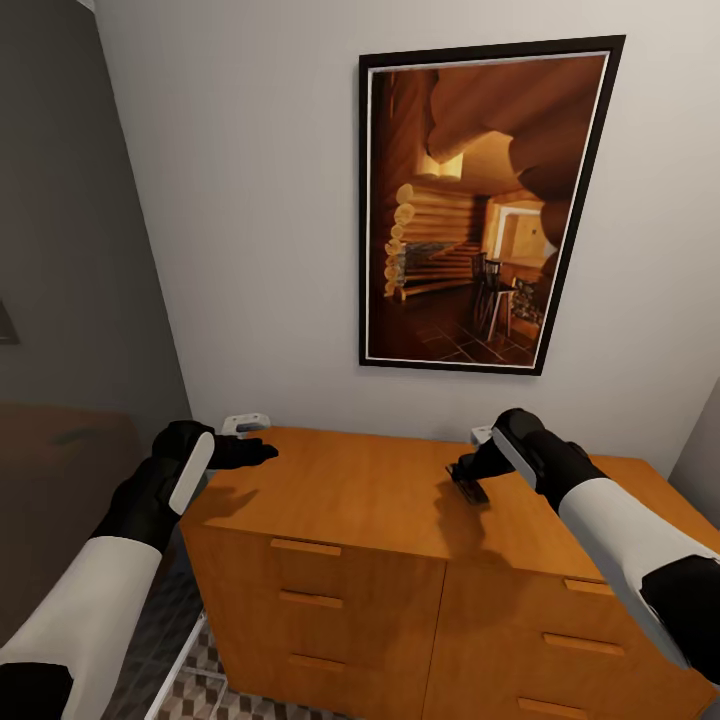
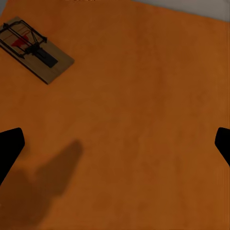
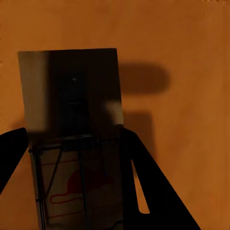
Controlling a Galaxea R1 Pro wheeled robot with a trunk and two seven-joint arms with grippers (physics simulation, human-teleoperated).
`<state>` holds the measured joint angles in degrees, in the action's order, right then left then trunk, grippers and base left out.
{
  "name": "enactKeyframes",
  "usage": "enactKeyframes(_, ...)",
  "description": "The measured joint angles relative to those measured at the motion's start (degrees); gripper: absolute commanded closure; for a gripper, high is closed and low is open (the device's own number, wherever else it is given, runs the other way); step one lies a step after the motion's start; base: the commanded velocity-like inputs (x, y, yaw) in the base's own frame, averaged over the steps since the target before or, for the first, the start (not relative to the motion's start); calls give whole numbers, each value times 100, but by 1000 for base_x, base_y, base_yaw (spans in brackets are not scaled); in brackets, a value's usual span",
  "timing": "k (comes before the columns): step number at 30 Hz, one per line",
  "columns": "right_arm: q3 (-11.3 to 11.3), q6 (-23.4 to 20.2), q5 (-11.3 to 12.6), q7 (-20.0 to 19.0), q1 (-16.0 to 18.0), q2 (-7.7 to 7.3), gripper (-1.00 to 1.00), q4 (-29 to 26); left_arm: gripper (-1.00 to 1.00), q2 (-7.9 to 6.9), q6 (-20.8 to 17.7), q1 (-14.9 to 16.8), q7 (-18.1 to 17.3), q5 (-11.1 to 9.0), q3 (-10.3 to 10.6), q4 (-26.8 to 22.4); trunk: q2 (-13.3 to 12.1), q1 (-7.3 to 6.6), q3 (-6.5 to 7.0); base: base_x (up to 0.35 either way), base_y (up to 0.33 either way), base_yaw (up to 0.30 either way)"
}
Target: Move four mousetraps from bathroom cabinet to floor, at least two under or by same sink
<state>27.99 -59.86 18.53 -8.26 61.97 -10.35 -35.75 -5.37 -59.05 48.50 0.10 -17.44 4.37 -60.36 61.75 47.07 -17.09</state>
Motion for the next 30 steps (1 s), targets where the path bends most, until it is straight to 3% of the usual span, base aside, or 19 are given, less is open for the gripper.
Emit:
enactKeyframes(18, -195, 0, 12, -4, 1, -7, 100, -23, -100, 3, 0, 2, -2, -4, -5, -6, 0, 0, 0, 0, 0, 0)
enactKeyframes(30, -196, 0, 0, 1, 1, 1, 100, -23, -100, -3, -13, 2, 2, 1, -9, -6, 0, 0, 0, 1, 0, 0)
